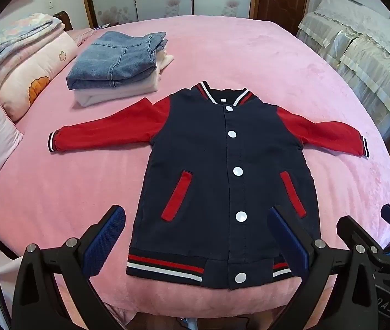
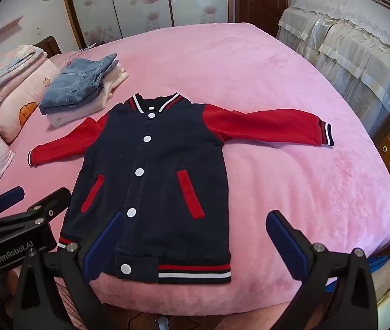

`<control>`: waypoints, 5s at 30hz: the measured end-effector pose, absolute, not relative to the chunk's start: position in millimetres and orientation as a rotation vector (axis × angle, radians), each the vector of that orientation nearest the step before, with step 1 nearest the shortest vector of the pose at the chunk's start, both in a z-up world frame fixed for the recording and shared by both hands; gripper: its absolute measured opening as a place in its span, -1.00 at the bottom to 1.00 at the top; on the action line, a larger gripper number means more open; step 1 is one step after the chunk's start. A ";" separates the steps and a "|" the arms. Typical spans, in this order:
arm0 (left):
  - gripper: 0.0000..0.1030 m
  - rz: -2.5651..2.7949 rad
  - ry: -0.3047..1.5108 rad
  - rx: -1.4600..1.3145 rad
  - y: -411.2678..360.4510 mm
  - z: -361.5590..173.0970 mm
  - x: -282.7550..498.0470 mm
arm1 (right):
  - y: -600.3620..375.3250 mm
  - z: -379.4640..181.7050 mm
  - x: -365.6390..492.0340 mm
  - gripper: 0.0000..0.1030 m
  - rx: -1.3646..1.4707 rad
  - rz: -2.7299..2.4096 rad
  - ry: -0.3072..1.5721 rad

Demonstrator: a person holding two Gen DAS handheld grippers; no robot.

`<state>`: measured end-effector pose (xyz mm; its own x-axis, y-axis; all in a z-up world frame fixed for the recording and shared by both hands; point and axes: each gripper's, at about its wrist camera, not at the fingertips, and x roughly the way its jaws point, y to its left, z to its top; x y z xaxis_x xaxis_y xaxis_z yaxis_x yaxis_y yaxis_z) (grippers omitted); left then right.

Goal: Fold large clothes

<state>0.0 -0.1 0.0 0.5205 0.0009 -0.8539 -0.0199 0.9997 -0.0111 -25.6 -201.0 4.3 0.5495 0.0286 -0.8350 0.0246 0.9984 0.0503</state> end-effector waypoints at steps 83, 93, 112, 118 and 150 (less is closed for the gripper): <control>0.95 0.018 1.014 -0.040 -2.3 14.1 -22.8 | -210.3 16.4 -38.3 1.00 0.099 0.022 0.957; 0.95 -0.016 1.003 -0.004 -19.1 17.8 -3.8 | -227.2 12.3 -26.9 1.00 0.125 0.012 0.955; 0.95 -0.139 0.876 0.049 -89.2 35.8 89.9 | -326.7 20.5 31.8 1.00 0.205 -0.129 0.841; 0.95 -0.209 0.845 0.095 -124.8 27.8 122.6 | -380.0 4.5 56.9 0.99 0.261 -0.206 0.842; 0.94 -0.272 1.015 0.056 -192.6 -93.7 217.1 | -486.7 -106.7 125.7 -0.67 0.567 -0.220 0.840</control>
